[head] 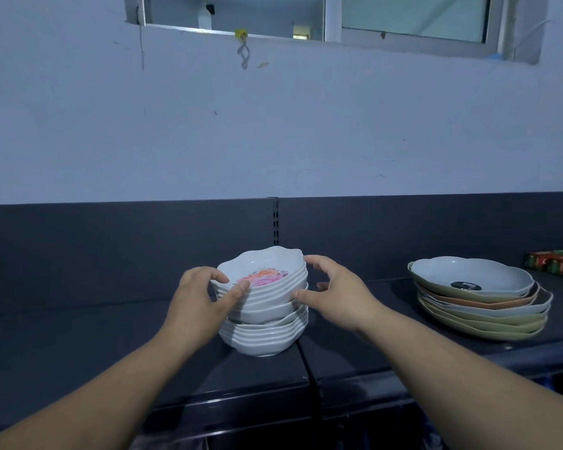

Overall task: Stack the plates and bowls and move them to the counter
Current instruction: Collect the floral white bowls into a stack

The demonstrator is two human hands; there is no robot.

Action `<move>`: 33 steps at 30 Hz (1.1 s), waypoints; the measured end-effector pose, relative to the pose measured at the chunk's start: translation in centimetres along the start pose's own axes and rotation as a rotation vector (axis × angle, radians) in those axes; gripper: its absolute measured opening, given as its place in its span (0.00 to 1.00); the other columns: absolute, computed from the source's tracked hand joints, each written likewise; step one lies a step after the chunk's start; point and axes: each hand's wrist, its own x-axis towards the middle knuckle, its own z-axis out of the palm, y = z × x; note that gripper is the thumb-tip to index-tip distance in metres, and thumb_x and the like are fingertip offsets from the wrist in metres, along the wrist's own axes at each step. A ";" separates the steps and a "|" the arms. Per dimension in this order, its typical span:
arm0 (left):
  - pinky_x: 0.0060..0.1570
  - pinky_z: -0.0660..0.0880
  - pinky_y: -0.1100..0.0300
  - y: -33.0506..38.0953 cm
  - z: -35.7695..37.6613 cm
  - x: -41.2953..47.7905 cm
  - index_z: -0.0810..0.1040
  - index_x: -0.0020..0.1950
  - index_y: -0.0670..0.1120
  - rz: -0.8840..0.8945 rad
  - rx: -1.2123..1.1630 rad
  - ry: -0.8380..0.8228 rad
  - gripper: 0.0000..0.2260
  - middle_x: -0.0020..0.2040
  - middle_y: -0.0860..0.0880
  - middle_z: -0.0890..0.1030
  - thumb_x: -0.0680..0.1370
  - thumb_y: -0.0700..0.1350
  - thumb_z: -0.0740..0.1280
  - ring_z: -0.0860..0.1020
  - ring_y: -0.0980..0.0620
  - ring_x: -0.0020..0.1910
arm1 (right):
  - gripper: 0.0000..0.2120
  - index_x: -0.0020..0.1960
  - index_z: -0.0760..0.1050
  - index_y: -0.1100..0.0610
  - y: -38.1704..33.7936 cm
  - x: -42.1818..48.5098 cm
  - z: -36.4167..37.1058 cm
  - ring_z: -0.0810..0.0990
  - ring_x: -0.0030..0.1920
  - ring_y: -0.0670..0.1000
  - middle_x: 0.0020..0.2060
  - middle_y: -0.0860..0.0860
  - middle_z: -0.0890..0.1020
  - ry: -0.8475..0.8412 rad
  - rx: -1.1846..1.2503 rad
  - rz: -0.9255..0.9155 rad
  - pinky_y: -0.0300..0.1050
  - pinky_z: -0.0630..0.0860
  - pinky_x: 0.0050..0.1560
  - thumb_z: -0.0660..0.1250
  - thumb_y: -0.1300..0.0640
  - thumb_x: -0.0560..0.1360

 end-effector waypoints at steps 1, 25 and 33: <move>0.56 0.69 0.60 -0.2 0.1 -0.1 0.74 0.54 0.52 -0.026 -0.035 0.010 0.16 0.62 0.52 0.71 0.72 0.58 0.69 0.71 0.55 0.58 | 0.33 0.71 0.66 0.41 0.0 0.0 0.0 0.76 0.56 0.45 0.67 0.43 0.70 -0.001 0.005 -0.004 0.44 0.74 0.59 0.74 0.47 0.70; 0.55 0.64 0.64 1.1 2.8 -1.0 0.48 0.77 0.51 -0.141 -0.261 -0.090 0.43 0.63 0.59 0.71 0.70 0.60 0.70 0.70 0.58 0.57 | 0.36 0.71 0.69 0.45 -0.1 4.7 1.7 0.71 0.69 0.48 0.70 0.47 0.72 -0.069 0.177 0.064 0.51 0.68 0.70 0.62 0.29 0.68; 0.71 0.61 0.54 0.9 2.5 0.2 0.41 0.78 0.50 -0.135 -0.166 -0.103 0.53 0.77 0.51 0.58 0.66 0.63 0.72 0.61 0.50 0.74 | 0.38 0.68 0.73 0.46 -0.5 4.2 2.3 0.76 0.64 0.48 0.64 0.45 0.78 -0.047 0.179 0.118 0.51 0.71 0.67 0.59 0.25 0.65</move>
